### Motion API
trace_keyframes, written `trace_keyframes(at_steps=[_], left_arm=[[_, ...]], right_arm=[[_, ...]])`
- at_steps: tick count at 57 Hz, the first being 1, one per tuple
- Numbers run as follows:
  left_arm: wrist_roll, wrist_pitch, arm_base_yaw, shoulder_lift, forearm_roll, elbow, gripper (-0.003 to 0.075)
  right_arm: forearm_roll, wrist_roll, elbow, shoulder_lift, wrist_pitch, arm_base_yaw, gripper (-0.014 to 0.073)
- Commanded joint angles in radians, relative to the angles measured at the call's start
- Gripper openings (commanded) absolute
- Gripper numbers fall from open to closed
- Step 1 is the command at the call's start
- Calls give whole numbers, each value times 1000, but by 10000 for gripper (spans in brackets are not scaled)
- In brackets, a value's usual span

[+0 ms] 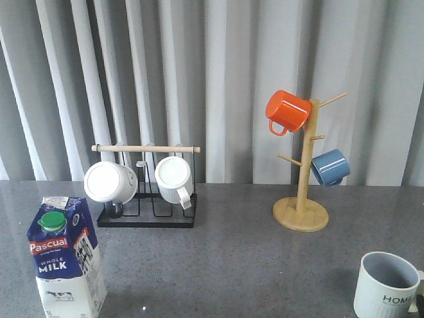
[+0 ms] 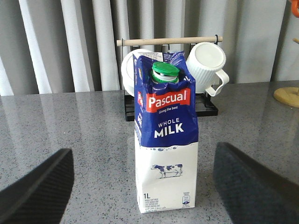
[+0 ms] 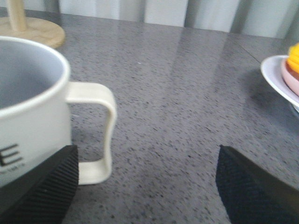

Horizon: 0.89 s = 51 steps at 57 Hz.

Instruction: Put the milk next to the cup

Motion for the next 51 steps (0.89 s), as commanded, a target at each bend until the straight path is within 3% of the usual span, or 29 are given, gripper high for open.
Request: trace_keyframes(at_steps=[1,51], left_arm=[[-1,-69,-6,1,-6,-25,590],[-1,-70,-6,1,-6,-25,590]], right_arm=[[-24,2,-32,-15,-69,-5,577],[-31,0,-160,150,-101,-6,572]])
